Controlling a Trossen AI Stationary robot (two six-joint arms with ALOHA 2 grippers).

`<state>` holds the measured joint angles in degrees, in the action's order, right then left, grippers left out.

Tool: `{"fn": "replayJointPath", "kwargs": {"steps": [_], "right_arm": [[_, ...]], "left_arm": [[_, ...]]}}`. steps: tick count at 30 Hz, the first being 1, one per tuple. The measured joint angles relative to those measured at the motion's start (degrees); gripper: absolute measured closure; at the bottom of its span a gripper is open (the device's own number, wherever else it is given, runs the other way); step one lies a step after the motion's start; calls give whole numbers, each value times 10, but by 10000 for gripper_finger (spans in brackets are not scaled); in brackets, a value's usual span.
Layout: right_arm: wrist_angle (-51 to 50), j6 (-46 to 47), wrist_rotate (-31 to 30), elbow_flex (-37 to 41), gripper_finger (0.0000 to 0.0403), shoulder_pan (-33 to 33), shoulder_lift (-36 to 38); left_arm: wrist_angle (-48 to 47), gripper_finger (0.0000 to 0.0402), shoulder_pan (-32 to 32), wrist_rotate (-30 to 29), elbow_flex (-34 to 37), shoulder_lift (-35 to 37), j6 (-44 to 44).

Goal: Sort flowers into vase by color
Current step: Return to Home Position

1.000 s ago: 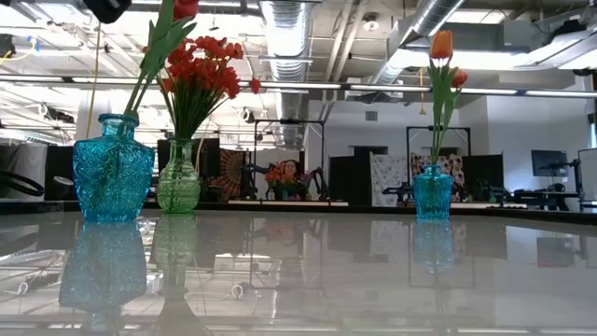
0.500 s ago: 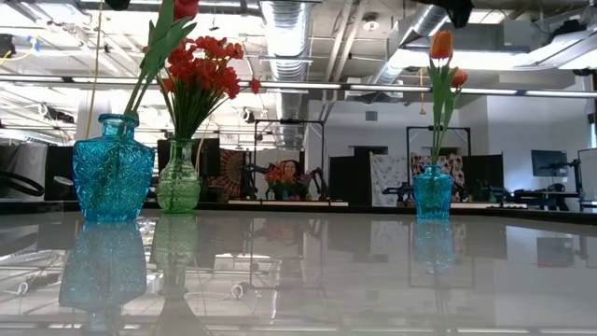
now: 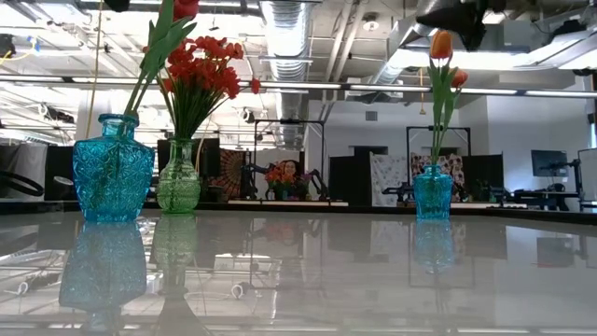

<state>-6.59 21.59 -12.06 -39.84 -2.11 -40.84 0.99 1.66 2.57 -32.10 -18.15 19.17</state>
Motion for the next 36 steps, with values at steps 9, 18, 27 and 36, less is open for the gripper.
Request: {"fn": "replayJointPath", "kwargs": {"steps": [9, 18, 27, 36], "right_arm": [[33, 10, -21, 63, 127, 0, 23], [60, 5, -16, 116, 129, 39, 41], [91, 5, 8, 174, 152, 93, 92], [84, 2, 33, 196, 190, 105, 102]], "left_arm": [[-4, 266, -30, -5, 0, 22, 0], [-46, 266, -53, -14, 0, 22, 0], [-45, 266, -65, -15, 0, 22, -1], [-60, 267, -65, 7, 0, 22, 21]]}}
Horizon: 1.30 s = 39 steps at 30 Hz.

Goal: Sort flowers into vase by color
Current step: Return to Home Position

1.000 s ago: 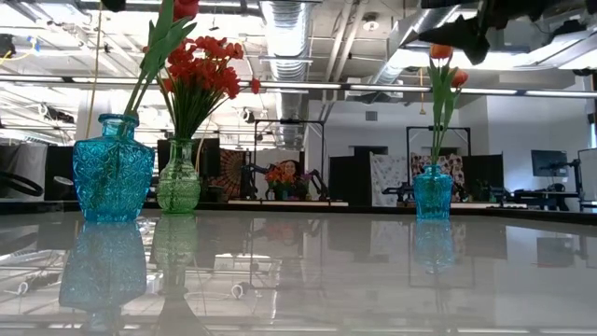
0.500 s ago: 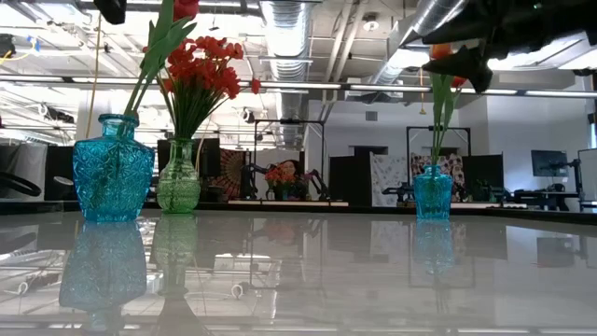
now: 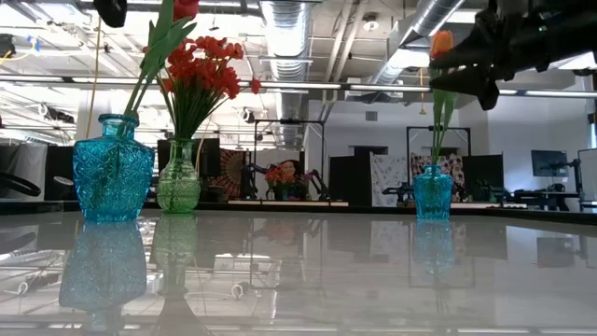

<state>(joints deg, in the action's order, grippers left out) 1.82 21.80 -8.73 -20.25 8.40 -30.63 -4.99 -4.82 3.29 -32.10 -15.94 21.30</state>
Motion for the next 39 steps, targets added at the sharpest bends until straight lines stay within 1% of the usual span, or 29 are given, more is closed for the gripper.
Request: {"fn": "replayJointPath", "kwargs": {"steps": [3, 6, 9, 15, 17, 19, 22, 26, 30, 34, 36, 39], "right_arm": [[-18, -15, 0, 0, 213, 0, -1], [-33, -22, 0, 0, 245, 0, -2], [-34, -42, 0, 0, 282, 0, -5], [-39, -120, -2, 0, 349, 0, -5], [-51, -128, -3, 0, 369, 0, -5], [-63, -112, -6, 0, 385, 0, -5], [-75, -113, -11, 0, 387, -1, -5], [-61, -181, -15, 0, 383, -13, 2], [-58, -191, -4, 4, 384, -6, 28], [-45, -193, 26, 38, 384, 8, 62], [-22, -193, 39, 62, 384, 16, 79], [16, -190, 58, 98, 384, 32, 103]], "left_arm": [[-30, 273, 0, 21, 0, 0, 16], [-68, 290, 0, 25, 0, 0, 30], [-88, 316, 0, 47, 0, 0, 48], [-136, 379, 0, 83, 0, 0, 59], [-167, 395, 0, 84, 0, 0, 63], [-179, 398, 0, 70, 4, 0, 61], [-168, 401, 0, 45, 18, 0, 35], [-150, 401, 0, 19, 36, 0, -4], [-141, 401, 0, -8, 50, 10, -30], [-90, 401, 0, -23, 93, 45, -37], [-52, 401, 0, -23, 121, 65, -42], [-37, 402, 0, -23, 153, 94, -35]]}}
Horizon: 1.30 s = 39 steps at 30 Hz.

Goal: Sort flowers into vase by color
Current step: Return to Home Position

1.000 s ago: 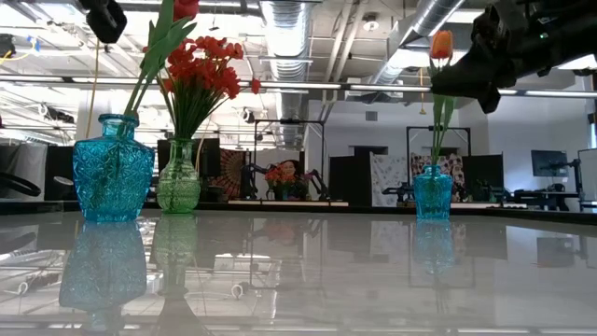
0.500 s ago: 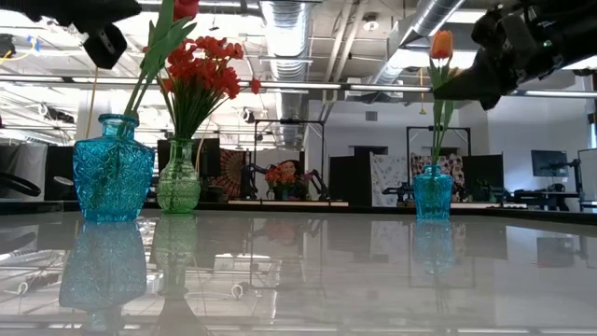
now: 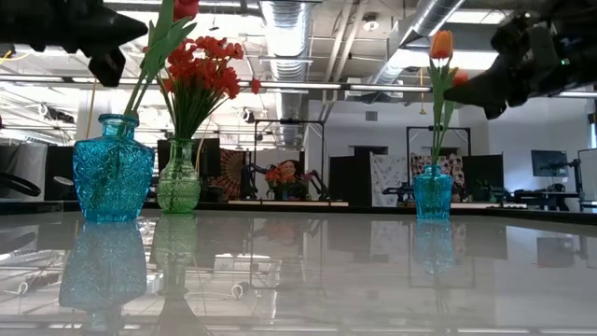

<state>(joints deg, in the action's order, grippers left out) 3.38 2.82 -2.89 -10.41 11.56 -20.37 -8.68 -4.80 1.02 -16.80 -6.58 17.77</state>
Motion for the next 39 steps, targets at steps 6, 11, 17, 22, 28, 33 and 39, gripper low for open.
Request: {"fn": "replayJointPath", "kwargs": {"steps": [6, 11, 17, 22, 28, 33, 39], "right_arm": [[1, -5, 9, 27, 383, 30, 42], [1, -12, 68, 44, 383, 79, 74], [-5, 32, 174, 66, 383, 154, 89], [0, 53, 235, 93, 383, 202, 88], [14, 44, 265, 99, 383, 242, 89], [11, 43, 298, 99, 383, 286, 89], [8, 42, 313, 99, 381, 302, 88]], "left_arm": [[1, 401, 0, 0, 26, 56, 6], [3, 401, -1, -28, 52, 57, 12], [45, 401, -1, -3, 84, 62, 27], [96, 401, -1, 2, 125, 64, 39], [117, 401, -1, 22, 161, 64, 52], [112, 401, -1, 26, 162, 63, 37], [102, 401, -1, -17, 162, 56, 0]]}}
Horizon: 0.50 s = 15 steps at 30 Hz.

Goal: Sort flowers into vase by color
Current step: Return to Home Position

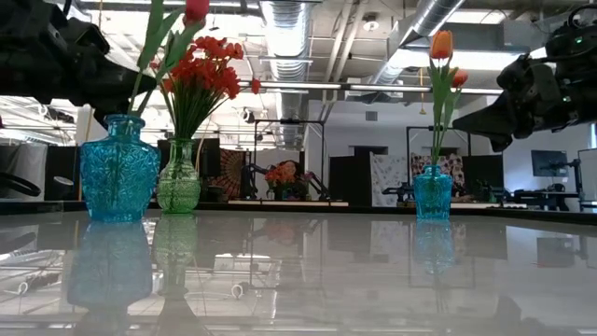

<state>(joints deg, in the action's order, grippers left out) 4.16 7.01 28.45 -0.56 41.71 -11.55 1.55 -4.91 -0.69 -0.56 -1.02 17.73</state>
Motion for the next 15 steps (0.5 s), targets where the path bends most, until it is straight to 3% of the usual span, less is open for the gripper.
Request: {"fn": "replayJointPath", "kwargs": {"steps": [15], "right_arm": [[7, -17, -2, 0, 364, 0, 0]], "left_arm": [[4, 401, 0, 15, 1, 0, -7]]}}
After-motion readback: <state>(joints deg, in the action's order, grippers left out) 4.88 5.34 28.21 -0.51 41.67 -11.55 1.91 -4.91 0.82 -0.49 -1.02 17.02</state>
